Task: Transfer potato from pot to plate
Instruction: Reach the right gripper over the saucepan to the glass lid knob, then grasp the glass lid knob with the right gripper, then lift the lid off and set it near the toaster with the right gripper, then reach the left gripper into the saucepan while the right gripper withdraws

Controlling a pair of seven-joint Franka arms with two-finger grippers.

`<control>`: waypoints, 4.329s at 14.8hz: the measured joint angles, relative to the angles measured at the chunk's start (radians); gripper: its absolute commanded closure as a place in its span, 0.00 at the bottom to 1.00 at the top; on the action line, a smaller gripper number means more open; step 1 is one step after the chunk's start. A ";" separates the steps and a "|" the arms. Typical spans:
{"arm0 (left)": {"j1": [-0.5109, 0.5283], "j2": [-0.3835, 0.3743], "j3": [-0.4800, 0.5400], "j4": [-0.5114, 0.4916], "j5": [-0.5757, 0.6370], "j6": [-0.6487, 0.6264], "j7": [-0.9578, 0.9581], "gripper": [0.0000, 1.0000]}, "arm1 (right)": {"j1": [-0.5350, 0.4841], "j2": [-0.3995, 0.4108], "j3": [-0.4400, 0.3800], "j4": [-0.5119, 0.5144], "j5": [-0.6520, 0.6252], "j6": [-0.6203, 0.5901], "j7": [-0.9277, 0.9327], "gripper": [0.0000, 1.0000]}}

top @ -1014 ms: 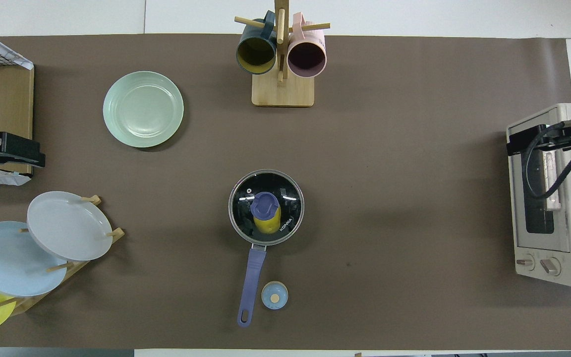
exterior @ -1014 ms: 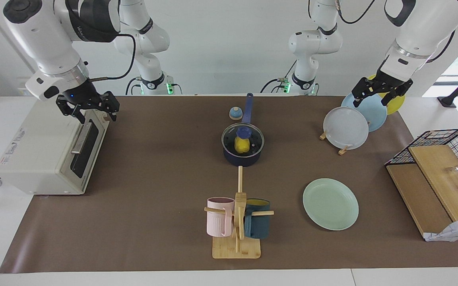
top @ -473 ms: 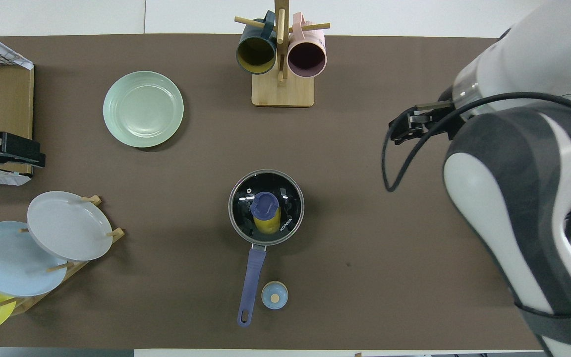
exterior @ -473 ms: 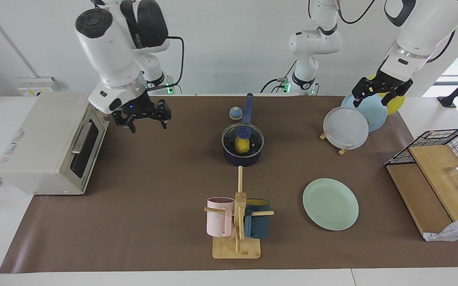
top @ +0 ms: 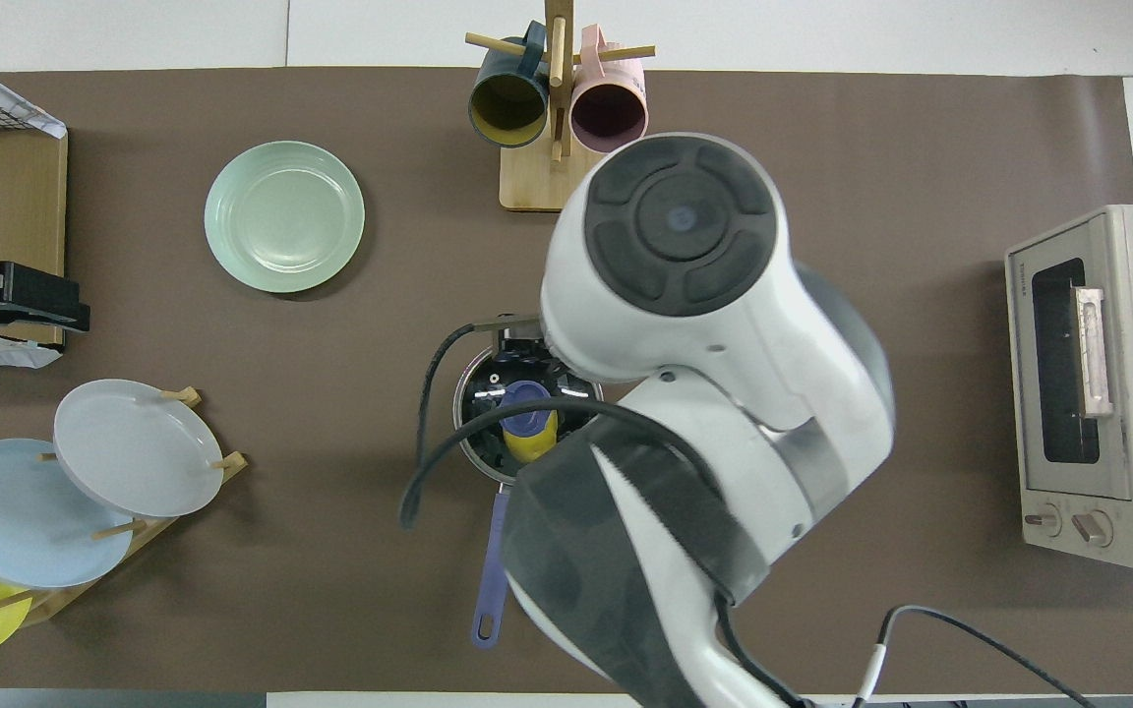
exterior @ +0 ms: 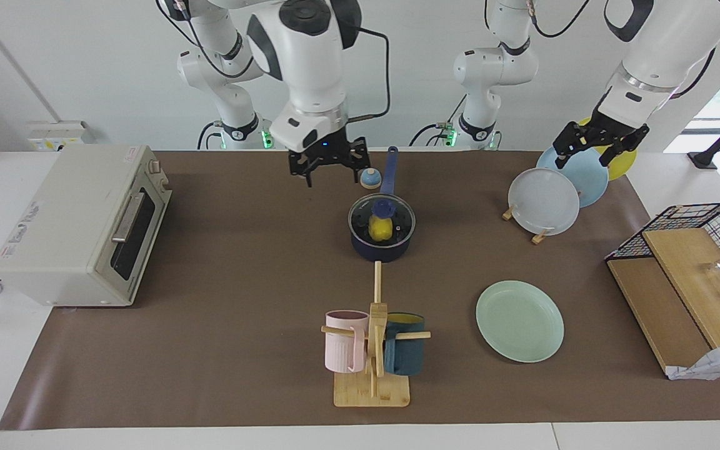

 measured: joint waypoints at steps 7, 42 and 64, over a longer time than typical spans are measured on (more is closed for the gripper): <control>0.000 0.000 0.000 0.000 0.000 0.000 0.000 0.00 | 0.018 0.011 0.088 -0.302 -0.074 0.298 0.078 0.00; 0.000 0.000 0.000 0.000 0.000 0.000 0.000 0.00 | -0.186 -0.011 0.079 -0.258 -0.139 0.199 -0.216 0.64; -0.443 -0.074 -0.029 -0.336 -0.009 0.326 -0.295 0.00 | -0.365 -0.271 -0.188 -0.925 0.017 0.657 -0.764 0.25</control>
